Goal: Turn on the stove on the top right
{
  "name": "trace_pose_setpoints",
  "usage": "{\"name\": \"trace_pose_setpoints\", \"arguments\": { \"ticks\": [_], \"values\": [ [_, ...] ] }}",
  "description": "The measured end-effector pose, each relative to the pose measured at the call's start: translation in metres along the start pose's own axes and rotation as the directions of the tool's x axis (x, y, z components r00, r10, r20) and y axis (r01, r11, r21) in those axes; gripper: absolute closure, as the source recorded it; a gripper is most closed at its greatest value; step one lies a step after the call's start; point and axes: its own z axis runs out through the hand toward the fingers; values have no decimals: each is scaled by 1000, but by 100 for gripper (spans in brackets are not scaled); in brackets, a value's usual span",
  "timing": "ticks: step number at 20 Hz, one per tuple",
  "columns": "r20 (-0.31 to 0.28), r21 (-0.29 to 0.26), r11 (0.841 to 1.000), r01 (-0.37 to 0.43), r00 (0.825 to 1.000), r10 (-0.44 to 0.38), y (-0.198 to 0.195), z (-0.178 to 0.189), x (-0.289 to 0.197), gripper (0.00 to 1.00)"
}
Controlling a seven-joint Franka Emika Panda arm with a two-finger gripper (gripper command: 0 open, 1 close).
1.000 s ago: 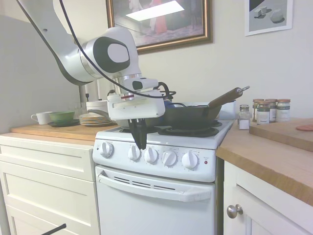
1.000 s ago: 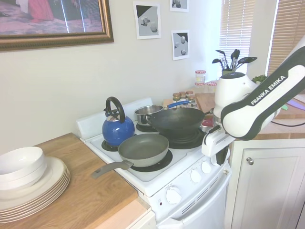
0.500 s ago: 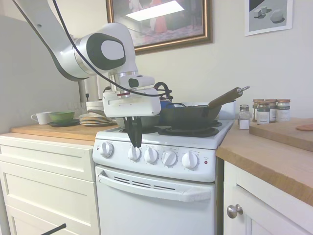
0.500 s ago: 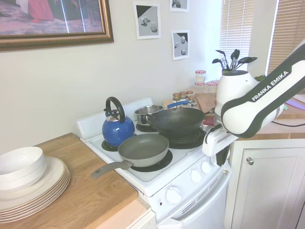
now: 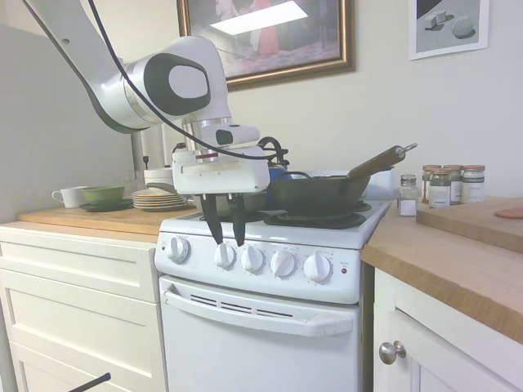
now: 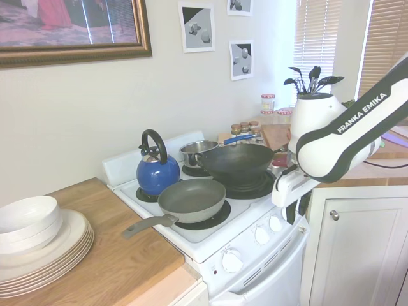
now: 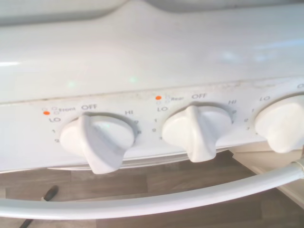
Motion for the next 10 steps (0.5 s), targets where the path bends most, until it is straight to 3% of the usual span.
{"name": "trace_pose_setpoints", "arguments": {
  "ticks": [10],
  "values": [
    [1, -2, 1000, 5, 1000, -5, -1, -2, -1, 0]
  ]
}}
